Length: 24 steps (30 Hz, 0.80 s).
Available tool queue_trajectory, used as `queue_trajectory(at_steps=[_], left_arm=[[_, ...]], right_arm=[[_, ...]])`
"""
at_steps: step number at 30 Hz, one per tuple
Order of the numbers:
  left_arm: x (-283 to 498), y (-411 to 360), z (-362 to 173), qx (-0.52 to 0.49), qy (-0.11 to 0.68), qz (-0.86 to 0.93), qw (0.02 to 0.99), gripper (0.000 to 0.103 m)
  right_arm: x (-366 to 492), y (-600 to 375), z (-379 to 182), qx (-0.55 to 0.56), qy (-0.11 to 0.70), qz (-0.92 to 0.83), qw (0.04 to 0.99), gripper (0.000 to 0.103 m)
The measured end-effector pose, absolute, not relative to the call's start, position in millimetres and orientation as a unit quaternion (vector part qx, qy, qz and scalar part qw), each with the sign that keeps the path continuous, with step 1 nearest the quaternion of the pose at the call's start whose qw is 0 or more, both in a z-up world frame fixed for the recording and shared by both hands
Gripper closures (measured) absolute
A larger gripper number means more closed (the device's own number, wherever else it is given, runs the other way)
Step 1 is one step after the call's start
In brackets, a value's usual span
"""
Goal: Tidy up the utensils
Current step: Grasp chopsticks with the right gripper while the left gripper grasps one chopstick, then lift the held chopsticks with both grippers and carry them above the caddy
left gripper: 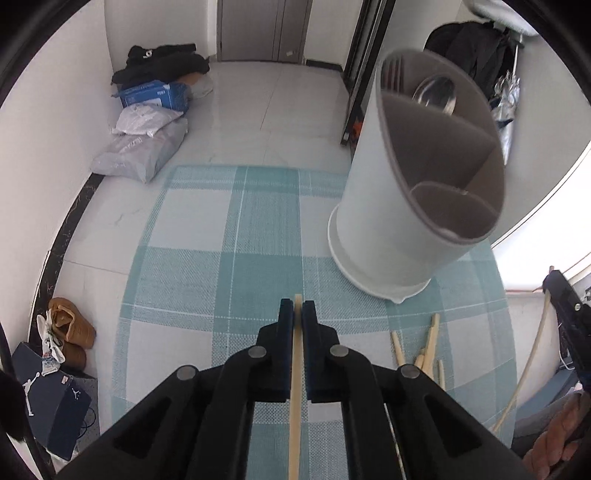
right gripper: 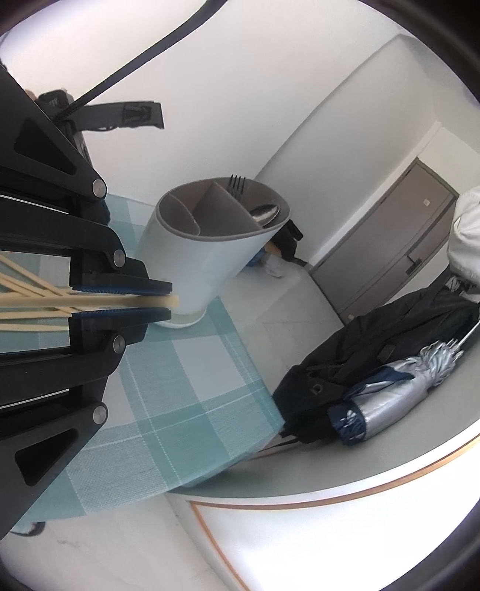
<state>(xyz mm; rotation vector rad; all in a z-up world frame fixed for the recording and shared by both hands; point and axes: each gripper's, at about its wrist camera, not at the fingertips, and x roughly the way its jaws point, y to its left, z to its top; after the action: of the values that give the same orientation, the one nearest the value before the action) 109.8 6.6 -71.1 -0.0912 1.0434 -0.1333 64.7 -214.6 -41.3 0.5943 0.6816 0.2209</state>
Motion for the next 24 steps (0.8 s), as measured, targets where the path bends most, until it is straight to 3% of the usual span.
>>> queue_trajectory(at_steps=[5, 13, 24], left_arm=[[75.7, 7.2, -30.4, -0.061, 0.425, -0.073, 0.900, 0.102], [61.4, 13.8, -3.0, -0.043, 0.373, -0.094, 0.922, 0.102], [50.4, 24.9, 12.7, -0.045, 0.368, -0.113, 0.922, 0.102]], right_arm=[[48.8, -191.8, -17.0, 0.207, 0.278, 0.101, 0.933, 0.097], [32.5, -155.4, -0.4, 0.139, 0.244, 0.130, 0.951, 0.097], [23.2, -133.4, 5.6, 0.100, 0.237, 0.145, 0.955, 0.097]])
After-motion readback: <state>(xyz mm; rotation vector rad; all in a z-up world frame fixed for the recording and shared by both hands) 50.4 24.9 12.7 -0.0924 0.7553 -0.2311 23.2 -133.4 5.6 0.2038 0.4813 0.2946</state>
